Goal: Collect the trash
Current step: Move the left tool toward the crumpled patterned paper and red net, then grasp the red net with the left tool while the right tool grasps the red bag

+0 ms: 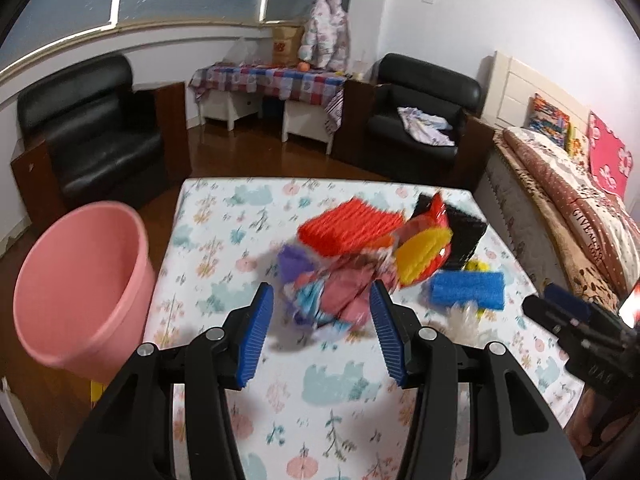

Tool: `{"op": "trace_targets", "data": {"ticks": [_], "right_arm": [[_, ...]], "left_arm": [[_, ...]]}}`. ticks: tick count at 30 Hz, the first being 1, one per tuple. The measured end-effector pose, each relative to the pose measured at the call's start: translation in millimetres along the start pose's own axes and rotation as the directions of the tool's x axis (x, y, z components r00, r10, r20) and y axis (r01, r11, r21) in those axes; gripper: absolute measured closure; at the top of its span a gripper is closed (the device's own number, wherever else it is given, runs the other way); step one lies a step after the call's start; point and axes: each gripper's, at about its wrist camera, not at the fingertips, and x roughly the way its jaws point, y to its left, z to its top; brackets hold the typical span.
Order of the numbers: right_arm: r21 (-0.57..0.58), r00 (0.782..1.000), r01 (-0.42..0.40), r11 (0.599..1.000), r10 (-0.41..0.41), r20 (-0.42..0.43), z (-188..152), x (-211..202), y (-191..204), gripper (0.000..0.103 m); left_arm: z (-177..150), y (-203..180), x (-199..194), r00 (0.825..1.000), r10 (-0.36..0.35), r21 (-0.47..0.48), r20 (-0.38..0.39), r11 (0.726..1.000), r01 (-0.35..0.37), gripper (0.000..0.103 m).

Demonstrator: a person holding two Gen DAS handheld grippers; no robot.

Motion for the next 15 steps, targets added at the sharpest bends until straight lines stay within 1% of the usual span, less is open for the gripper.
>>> {"op": "trace_targets", "data": {"ticks": [4, 9, 10, 11, 15], "right_arm": [[0.009, 1.000, -0.002, 1.000, 0.002, -0.002, 1.5, 4.1, -3.2, 0.041], [0.023, 1.000, -0.006, 1.000, 0.006, -0.006, 4.5, 10.7, -8.9, 0.041], [0.023, 1.000, -0.007, 1.000, 0.008, -0.005, 5.4, 12.0, -9.6, 0.041], [0.022, 1.000, -0.009, 1.000, 0.009, -0.003, 6.3, 13.6, -10.3, 0.041], [0.024, 1.000, -0.018, 1.000, 0.018, 0.002, 12.2, 19.7, -11.0, 0.041]], "left_arm": [[15.6, -6.9, 8.0, 1.000, -0.017, 0.036, 0.015, 0.999, 0.017, 0.052], [26.5, -14.8, 23.1, 0.999, -0.032, 0.076, 0.005, 0.997, 0.031, 0.052], [28.0, -16.0, 26.9, 1.000, -0.031, 0.083, 0.001, 0.996, 0.031, 0.055], [30.4, -17.1, 32.6, 0.999, -0.035, 0.089, -0.008, 0.995, 0.036, 0.061], [33.7, -15.2, 52.5, 0.999, -0.033, 0.073, -0.038, 0.997, 0.035, 0.063]]}}
